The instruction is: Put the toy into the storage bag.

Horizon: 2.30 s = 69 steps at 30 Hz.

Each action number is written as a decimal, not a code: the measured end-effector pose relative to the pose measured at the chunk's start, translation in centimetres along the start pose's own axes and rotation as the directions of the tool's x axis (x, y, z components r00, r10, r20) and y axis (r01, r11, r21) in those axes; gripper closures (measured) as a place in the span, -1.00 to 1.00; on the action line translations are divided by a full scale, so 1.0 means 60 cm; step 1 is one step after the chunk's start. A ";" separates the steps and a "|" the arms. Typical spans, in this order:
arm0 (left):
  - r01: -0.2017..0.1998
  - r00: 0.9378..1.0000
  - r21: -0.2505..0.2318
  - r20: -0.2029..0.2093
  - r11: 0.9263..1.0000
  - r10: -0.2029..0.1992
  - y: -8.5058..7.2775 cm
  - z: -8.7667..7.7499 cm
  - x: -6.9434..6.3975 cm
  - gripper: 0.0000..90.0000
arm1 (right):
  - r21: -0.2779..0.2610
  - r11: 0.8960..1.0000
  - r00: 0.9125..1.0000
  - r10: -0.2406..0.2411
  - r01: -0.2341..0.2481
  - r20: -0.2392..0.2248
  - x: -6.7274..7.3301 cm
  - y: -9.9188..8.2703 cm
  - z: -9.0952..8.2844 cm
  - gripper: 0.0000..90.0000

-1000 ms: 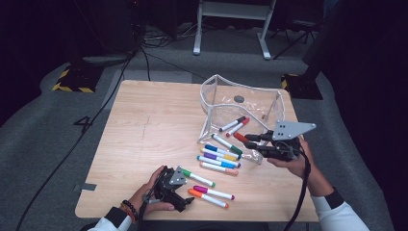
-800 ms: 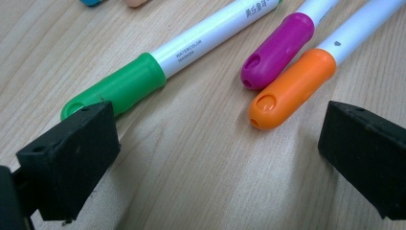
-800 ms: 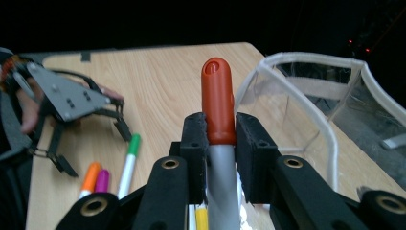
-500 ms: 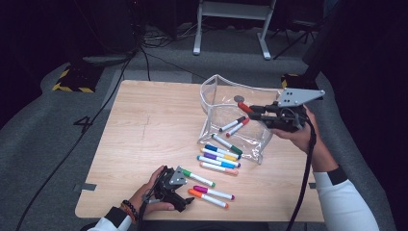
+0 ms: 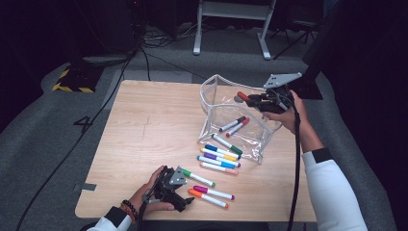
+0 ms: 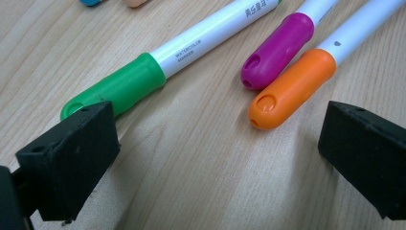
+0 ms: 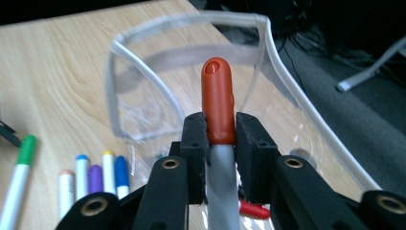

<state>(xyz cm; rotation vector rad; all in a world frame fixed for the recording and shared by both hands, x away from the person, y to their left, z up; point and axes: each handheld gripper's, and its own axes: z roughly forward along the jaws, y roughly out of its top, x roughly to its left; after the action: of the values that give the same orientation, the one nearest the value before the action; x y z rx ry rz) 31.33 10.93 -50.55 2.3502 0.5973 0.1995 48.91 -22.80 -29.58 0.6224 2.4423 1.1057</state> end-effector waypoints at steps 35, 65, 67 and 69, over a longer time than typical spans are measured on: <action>-0.001 1.000 0.000 -0.001 1.000 0.001 0.000 0.000 0.000 -0.99 | 0.241 0.970 0.999 0.015 -0.024 0.038 0.012 -0.007 0.038 0.28; 0.011 1.000 0.002 -0.014 1.000 -0.011 -0.017 -0.016 0.008 -0.98 | -0.125 0.992 0.997 -0.023 0.013 -0.077 0.165 -0.145 -0.124 0.01; 0.007 1.000 0.002 -0.009 1.000 -0.007 -0.019 -0.017 0.008 -0.98 | -0.122 0.993 0.995 -0.022 0.010 -0.099 0.182 -0.165 -0.113 0.02; 0.009 1.000 0.002 -0.013 1.000 -0.009 -0.019 -0.018 0.008 -0.98 | -0.098 0.995 0.993 -0.023 0.012 -0.112 0.197 -0.182 -0.095 0.03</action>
<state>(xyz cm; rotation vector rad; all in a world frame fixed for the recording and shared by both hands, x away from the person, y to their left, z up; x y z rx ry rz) 31.00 12.53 -50.53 2.3494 0.6152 0.2107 33.67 -26.30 -36.45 0.5204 2.4657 1.2762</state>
